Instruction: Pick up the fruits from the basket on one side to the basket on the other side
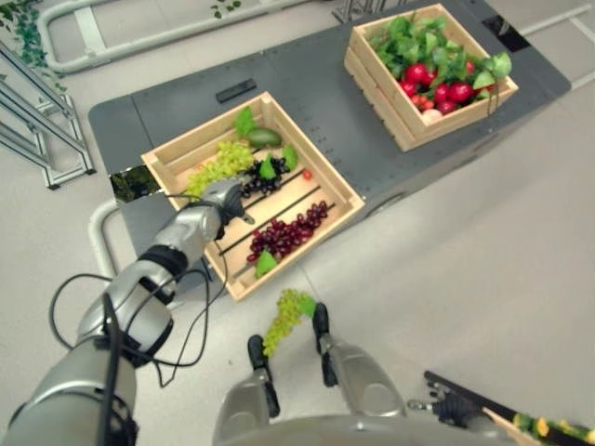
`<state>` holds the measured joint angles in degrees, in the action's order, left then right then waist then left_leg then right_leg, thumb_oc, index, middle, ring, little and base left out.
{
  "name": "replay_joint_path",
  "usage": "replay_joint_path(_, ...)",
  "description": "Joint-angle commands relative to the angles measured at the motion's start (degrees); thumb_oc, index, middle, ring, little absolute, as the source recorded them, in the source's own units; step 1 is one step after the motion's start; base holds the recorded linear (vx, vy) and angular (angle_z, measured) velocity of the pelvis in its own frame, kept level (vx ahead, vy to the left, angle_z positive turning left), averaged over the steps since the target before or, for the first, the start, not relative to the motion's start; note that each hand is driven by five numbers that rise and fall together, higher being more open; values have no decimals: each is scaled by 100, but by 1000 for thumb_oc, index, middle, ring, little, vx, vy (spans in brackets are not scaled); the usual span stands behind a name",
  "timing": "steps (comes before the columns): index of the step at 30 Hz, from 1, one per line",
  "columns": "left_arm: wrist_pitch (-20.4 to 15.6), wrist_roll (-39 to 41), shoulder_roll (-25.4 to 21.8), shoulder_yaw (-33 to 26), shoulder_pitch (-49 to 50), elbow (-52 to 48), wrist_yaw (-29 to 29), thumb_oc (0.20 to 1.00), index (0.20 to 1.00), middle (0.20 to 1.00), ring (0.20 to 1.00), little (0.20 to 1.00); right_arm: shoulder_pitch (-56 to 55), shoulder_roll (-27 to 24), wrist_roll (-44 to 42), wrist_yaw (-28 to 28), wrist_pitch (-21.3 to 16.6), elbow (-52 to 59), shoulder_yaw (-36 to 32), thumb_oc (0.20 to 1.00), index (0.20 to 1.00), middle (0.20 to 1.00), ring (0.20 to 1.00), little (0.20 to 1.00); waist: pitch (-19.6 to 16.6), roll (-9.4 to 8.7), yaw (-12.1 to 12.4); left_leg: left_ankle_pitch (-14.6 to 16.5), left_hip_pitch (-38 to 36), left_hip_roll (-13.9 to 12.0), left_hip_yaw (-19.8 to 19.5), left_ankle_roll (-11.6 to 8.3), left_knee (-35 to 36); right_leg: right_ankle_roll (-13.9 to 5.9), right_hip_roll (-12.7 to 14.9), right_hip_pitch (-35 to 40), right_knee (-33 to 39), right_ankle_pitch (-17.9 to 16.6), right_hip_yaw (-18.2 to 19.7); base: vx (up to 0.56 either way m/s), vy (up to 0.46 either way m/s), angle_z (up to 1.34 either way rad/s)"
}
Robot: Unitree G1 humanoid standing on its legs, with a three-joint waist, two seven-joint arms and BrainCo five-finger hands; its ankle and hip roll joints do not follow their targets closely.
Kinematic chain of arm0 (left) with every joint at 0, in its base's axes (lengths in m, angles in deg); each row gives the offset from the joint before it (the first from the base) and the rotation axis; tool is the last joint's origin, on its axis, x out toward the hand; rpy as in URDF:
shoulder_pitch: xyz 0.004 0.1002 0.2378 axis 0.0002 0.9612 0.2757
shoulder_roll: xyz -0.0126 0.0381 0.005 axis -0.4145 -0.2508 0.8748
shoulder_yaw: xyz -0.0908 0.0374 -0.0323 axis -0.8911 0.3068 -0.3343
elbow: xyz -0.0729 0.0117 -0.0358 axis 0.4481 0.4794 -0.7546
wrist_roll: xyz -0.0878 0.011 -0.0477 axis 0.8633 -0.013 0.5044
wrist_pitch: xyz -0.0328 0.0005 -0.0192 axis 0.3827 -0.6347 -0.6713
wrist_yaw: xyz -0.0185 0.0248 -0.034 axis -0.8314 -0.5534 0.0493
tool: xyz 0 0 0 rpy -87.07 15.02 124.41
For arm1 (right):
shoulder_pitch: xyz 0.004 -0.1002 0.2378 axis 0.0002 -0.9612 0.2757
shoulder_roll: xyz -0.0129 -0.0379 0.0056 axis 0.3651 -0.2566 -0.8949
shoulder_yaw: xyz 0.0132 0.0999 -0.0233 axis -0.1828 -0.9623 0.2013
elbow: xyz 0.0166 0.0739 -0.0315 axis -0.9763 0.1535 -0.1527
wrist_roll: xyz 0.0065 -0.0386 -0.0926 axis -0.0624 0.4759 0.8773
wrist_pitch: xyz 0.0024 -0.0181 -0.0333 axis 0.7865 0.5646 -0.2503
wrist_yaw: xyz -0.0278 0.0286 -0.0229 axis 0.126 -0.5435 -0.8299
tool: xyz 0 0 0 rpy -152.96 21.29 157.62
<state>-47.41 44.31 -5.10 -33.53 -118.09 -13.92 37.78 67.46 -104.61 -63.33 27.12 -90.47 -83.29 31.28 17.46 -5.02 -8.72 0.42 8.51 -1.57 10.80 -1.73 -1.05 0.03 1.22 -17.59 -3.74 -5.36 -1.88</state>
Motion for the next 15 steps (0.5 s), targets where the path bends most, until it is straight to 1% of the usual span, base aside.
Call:
replay_joint_path(1,-33,182,-110,-160,-666,284,275,1000,1000,1000,1000,1000,-1,-223,-244,-66,-125,65,283,1000,1000,1000,1000,1000,-13,-86,-16,288,267,108,-44,222,-587,-616,156,-157,-430,-36,112,0,0,0)
replay_joint_path(4,-35,274,-161,-191,-701,408,332,1000,1000,1000,1000,1000,44,-254,-328,-72,-169,220,354,1000,1000,1000,1000,1000,52,-132,-48,305,406,87,-12,222,-665,-610,126,-277,-450,-48,123,7,-5,-1)
replay_joint_path(6,-20,289,-220,-181,-782,502,379,1000,1000,1000,1000,1000,123,-290,-425,-66,-211,344,395,1000,1000,1000,1000,1000,118,-185,-74,387,499,49,33,223,-776,-613,75,-353,-465,-48,175,24,-16,-7)
replay_joint_path(7,-21,290,-220,-181,-783,502,379,1000,1000,1000,1000,1000,124,-290,-425,-65,-211,344,395,1000,1000,1000,1000,1000,118,-185,-74,389,502,48,34,223,-780,-613,74,-355,-466,-48,176,10,-27,-15)
replay_joint_path(8,-40,378,-280,-194,-856,528,413,1000,1000,1000,1000,1000,148,-308,-462,-46,-234,422,432,1000,1000,1000,1000,1000,142,-235,-99,433,639,22,54,227,-913,-611,50,-459,-489,-59,191,5,-21,-14)
replay_joint_path(15,-39,519,-440,-155,-1144,644,514,1000,1000,1000,1000,1000,93,-324,-569,-24,-296,533,515,1000,1000,1000,1000,1000,202,-318,-191,576,1052,-69,26,235,-1318,-565,-6,-783,-644,-28,181,3,-40,-7)
